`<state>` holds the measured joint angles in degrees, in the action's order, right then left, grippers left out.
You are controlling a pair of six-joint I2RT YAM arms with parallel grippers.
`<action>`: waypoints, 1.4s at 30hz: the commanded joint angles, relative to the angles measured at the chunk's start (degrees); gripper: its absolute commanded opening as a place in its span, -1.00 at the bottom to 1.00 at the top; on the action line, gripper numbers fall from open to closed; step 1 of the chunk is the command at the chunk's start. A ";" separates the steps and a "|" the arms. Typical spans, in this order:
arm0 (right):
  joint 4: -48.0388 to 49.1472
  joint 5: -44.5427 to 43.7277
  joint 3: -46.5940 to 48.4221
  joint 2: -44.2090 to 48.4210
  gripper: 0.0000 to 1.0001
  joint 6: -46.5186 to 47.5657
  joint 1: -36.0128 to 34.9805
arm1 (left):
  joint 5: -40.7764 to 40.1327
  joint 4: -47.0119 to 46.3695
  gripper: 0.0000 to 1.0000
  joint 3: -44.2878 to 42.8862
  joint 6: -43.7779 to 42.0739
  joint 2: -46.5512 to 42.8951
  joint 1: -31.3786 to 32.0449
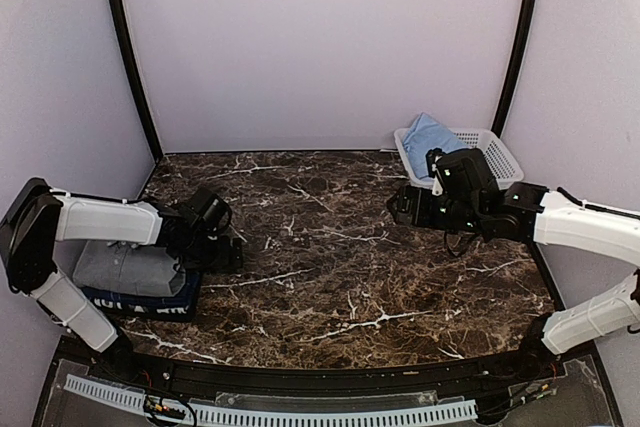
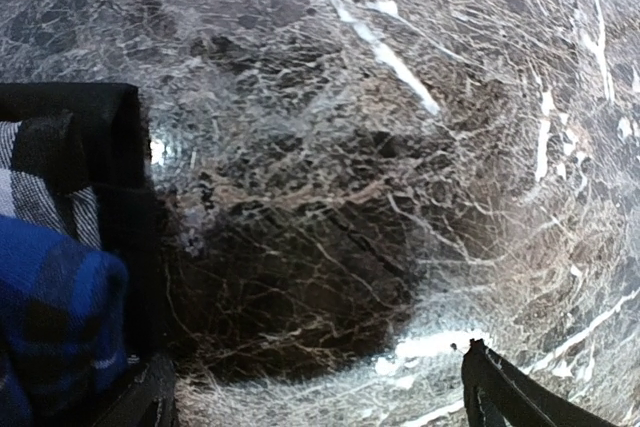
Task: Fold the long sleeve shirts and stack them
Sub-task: Move the square-folded shirt to the corner of the board, then reset both arms
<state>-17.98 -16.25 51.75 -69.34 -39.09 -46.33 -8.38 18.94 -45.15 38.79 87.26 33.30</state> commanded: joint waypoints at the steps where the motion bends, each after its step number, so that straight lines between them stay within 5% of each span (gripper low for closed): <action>1: 1.73 0.04 1.47 -0.23 0.97 0.07 0.27 | 1.44 0.46 0.98 0.64 -1.80 -2.70 -0.34; 27: 3.11 -3.70 3.80 2.35 0.97 4.91 0.27 | 2.89 -3.52 0.98 -22.67 -12.78 -8.11 8.68; 42: 5.56 -3.23 8.50 0.91 0.97 10.59 0.27 | -0.09 -7.01 0.98 -25.59 -13.60 -10.72 8.62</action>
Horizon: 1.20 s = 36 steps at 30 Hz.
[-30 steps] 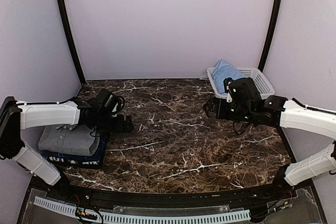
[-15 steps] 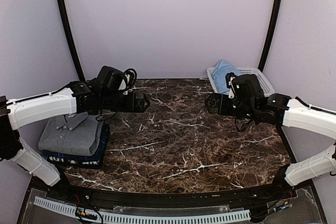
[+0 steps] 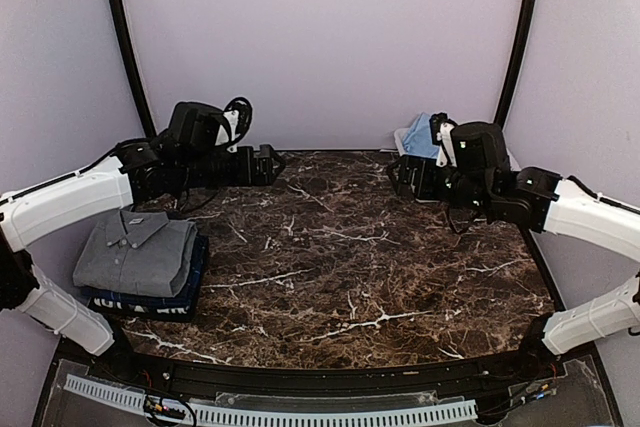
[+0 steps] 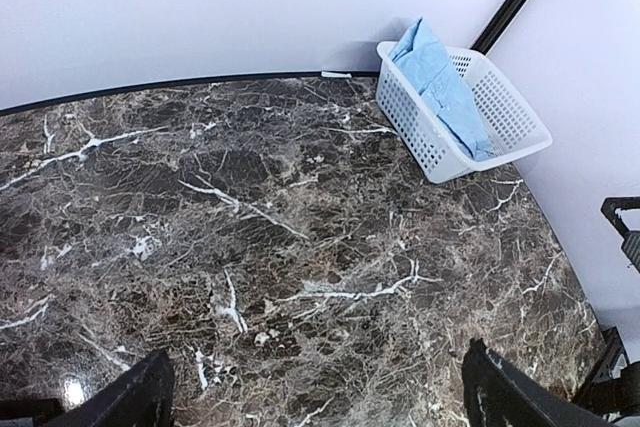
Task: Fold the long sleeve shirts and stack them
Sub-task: Reset both arms
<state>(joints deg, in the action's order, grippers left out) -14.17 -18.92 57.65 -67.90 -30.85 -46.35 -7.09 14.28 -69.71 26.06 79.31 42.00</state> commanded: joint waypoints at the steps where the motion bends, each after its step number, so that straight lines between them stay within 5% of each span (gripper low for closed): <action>1: 1.59 -0.59 2.80 -0.86 0.97 2.40 0.29 | -1.41 -2.95 0.98 -0.90 -0.86 -2.89 -0.12; 36: 2.13 -0.86 3.37 -1.28 0.97 3.34 0.29 | -2.75 -4.35 0.98 1.41 -1.20 -4.33 -0.08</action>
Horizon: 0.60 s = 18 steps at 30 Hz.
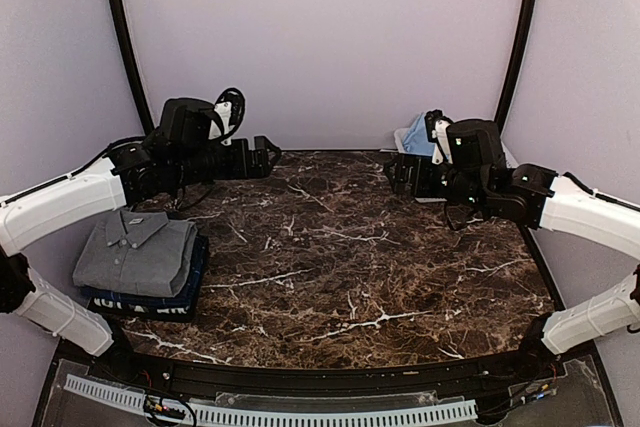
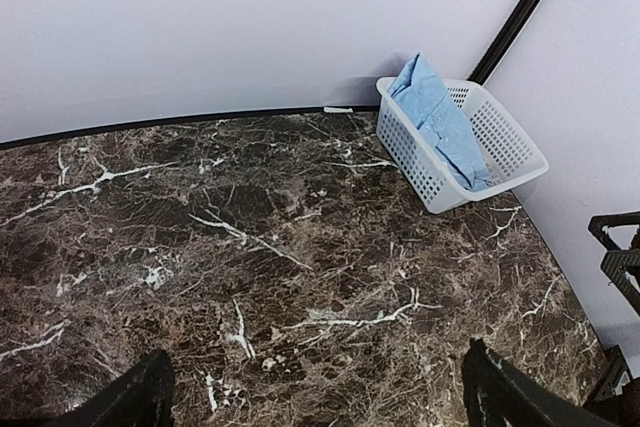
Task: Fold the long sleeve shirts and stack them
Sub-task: Reset both arms
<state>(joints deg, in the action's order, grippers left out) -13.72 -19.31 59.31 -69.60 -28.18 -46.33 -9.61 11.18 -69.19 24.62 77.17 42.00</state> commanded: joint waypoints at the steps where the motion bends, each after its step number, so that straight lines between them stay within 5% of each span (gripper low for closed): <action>1: 1.72 -0.51 1.72 0.52 0.97 0.82 0.27 | -0.24 -1.18 0.98 0.85 0.25 -2.19 -0.07; 18: 1.54 -0.38 1.87 0.35 0.97 1.11 0.27 | 0.28 -0.58 0.98 0.72 0.68 -2.29 -0.08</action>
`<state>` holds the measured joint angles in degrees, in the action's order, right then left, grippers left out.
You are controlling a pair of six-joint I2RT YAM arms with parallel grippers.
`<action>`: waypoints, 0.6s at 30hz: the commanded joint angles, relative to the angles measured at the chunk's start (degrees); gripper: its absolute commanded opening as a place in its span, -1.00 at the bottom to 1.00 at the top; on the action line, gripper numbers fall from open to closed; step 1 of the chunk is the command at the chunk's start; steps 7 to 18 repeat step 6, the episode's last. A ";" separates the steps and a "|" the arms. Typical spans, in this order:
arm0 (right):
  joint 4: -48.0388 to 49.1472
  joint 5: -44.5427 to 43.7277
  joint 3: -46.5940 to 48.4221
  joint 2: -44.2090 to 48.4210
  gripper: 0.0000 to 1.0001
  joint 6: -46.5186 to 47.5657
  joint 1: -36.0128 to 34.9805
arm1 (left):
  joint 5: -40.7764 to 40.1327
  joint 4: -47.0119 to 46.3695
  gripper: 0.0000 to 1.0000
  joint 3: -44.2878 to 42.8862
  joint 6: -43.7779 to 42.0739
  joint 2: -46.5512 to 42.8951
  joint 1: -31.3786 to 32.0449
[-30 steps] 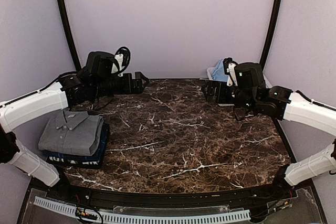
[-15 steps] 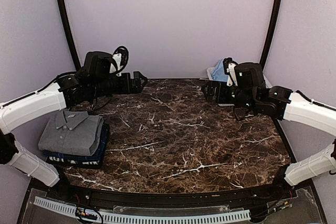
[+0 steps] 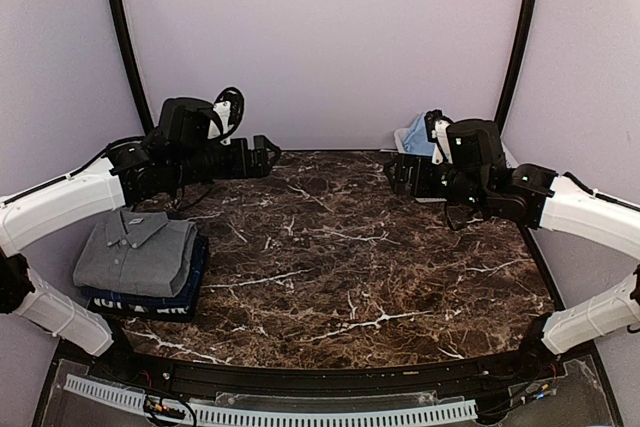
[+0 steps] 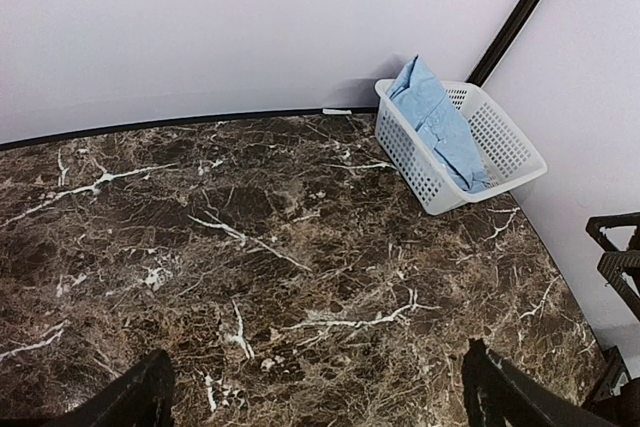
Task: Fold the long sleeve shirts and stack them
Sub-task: Reset both arms
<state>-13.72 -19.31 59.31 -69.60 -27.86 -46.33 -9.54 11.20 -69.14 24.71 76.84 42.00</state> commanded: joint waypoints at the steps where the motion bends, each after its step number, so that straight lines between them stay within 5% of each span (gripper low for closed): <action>1: 1.52 -0.40 1.84 0.31 0.97 0.79 0.27 | 0.16 -0.58 0.98 0.68 0.60 -1.89 -0.08; 18: 1.98 -0.38 1.39 0.39 0.97 0.70 0.27 | -0.01 -0.44 0.98 0.76 0.30 -1.95 -0.11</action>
